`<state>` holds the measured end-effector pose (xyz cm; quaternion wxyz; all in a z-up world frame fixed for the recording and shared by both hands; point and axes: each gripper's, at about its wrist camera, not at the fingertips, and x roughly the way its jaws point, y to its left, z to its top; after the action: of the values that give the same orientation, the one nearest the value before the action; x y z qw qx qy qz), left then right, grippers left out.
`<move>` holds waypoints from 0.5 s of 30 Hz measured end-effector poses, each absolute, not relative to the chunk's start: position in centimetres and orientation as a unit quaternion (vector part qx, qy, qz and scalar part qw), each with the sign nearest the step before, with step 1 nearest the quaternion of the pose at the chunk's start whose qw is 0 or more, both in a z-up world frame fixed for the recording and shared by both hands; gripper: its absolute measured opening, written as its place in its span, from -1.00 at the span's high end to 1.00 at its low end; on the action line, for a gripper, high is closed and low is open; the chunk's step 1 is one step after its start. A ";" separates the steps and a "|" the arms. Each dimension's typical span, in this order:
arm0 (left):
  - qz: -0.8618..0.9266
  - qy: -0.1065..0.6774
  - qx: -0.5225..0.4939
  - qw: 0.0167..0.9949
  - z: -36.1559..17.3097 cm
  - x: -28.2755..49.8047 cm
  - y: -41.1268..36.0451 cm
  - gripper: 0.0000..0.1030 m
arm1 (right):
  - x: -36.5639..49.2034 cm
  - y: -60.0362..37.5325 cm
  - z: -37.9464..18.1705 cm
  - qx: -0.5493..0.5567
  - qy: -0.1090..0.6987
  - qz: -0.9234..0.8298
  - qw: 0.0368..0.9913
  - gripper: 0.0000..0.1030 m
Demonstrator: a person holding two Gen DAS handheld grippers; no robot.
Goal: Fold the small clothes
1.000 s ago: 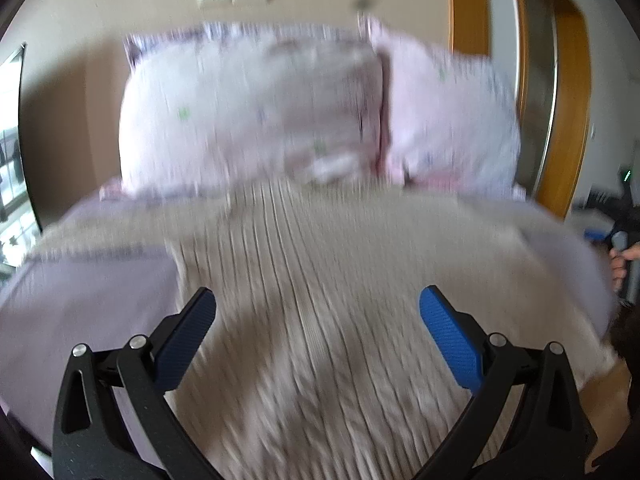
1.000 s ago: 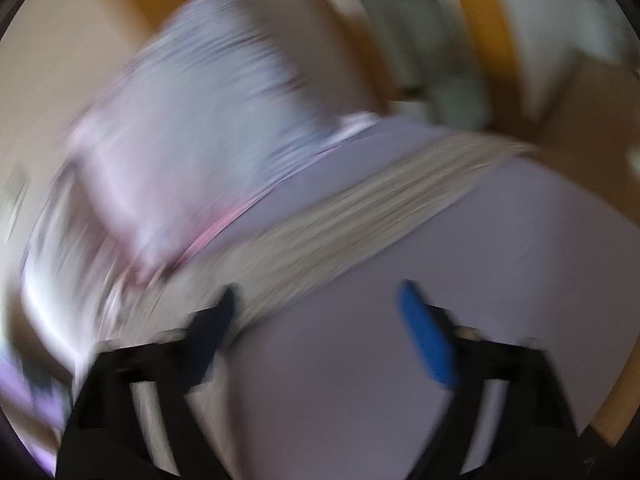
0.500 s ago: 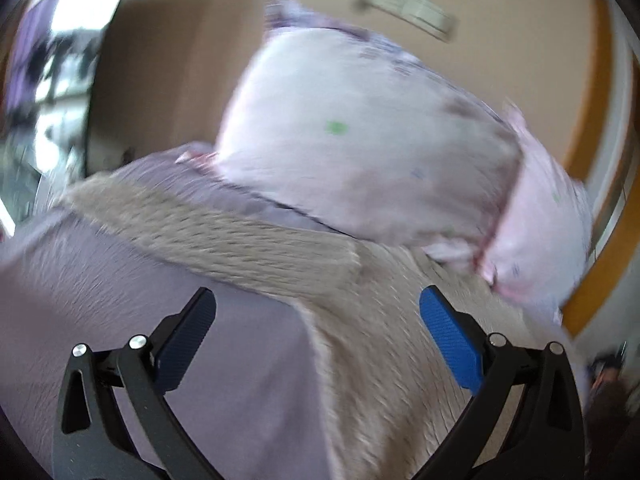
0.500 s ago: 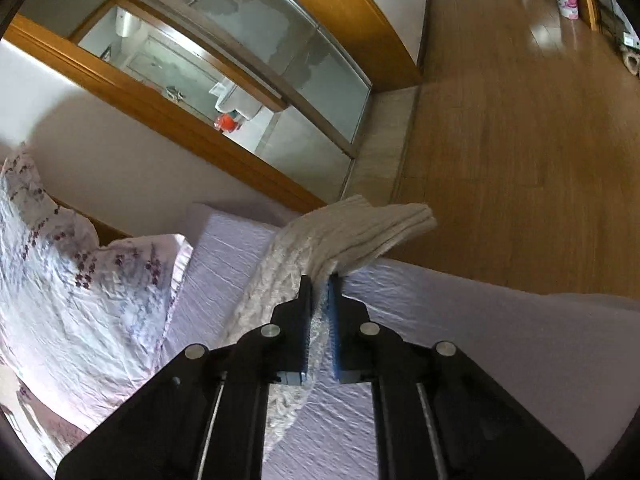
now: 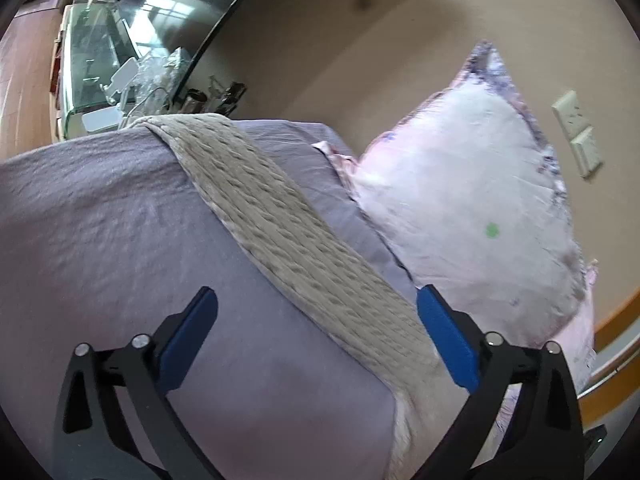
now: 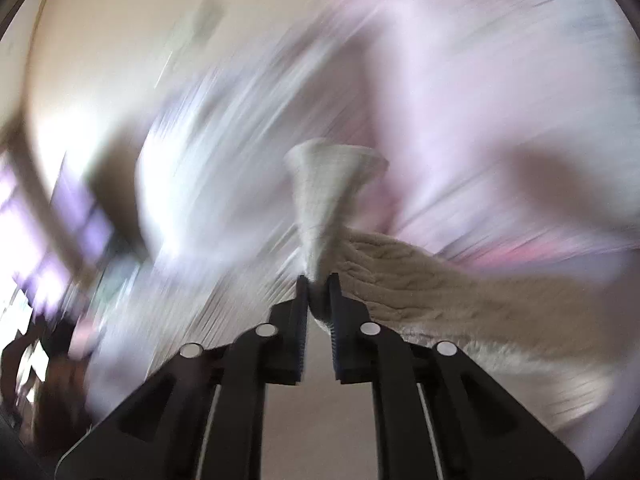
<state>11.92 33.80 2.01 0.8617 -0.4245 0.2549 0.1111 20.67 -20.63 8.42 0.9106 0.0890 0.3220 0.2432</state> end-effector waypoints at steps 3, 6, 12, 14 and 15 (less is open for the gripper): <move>0.128 0.260 -0.438 0.851 1.5 12.7 35.1 -0.83 | 20.9 -15.2 5.5 0.065 0.384 0.299 0.871 0.45; 0.145 0.268 -0.460 0.834 0.6 13.7 37.0 -0.74 | 19.7 -17.0 6.0 0.090 0.351 0.278 0.889 -0.45; 0.175 0.249 -0.485 0.820 0.0 15.5 40.5 -0.42 | 17.5 -25.2 6.1 0.147 0.337 0.218 0.904 -0.46; 0.182 0.244 -0.504 0.808 -0.2 15.8 41.7 -0.23 | 17.1 -27.4 5.8 0.165 0.339 0.202 0.904 -0.46; 0.186 0.244 -0.512 0.803 -0.4 15.9 42.3 -0.14 | 16.4 -28.1 5.5 0.171 0.339 0.198 0.904 -0.46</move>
<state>15.92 42.30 -0.36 0.8027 -0.5117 0.2436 0.1858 16.44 -28.14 5.53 0.9037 0.1711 0.3387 0.1982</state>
